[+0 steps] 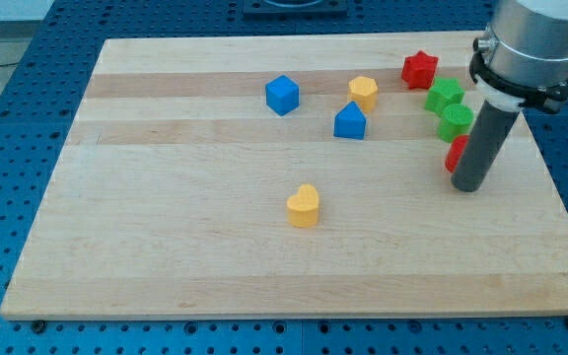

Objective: Slightly push the red star towards the top of the green star

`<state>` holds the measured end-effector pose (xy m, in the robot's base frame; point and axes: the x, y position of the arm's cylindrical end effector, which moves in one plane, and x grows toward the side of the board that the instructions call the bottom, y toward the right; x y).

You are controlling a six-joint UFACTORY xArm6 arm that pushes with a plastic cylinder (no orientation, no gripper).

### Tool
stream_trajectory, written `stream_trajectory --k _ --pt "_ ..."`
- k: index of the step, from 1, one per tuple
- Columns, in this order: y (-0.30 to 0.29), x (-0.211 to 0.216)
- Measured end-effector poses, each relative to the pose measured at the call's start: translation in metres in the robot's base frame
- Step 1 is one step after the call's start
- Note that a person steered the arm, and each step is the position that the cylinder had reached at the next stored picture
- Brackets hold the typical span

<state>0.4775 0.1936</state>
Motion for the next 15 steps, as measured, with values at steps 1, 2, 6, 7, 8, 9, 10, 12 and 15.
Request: stream_trajectory --k 1,2,6,7,8,9,10,12,15 --pt "-0.004 0.002" --pt "-0.043 0.002" --pt "-0.244 -0.104" --pt "-0.302 -0.089" --pt "-0.339 -0.164" --pt "-0.300 -0.225" --pt "-0.235 -0.226" --pt "-0.186 -0.200" --pt "-0.100 -0.190"
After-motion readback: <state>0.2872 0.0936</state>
